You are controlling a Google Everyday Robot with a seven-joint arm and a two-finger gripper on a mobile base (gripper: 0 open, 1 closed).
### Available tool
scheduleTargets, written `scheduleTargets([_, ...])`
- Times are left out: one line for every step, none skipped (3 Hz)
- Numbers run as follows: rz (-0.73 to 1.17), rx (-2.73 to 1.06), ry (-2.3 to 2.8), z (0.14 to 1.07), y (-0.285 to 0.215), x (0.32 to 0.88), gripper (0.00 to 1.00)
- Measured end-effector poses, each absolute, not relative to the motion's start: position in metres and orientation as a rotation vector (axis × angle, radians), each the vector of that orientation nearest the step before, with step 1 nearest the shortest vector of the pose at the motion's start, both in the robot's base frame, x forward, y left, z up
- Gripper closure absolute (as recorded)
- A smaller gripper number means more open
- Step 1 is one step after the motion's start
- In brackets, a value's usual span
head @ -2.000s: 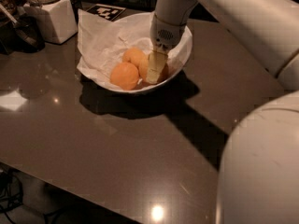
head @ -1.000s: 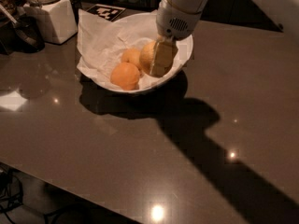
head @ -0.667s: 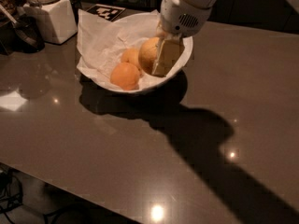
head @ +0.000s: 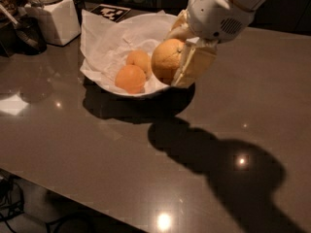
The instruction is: Pick orange from white bowl
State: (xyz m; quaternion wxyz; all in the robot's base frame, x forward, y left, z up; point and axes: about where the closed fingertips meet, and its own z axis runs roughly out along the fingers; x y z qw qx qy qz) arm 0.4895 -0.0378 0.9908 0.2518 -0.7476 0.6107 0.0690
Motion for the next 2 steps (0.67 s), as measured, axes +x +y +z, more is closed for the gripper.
scheduleTargets([0.209, -2.026, 1.597, 0.995, -0.0503, 0.4679, 1.0])
scheduleTargets([0.213, -2.027, 1.588, 0.9957, -0.0509, 0.4663, 1.0])
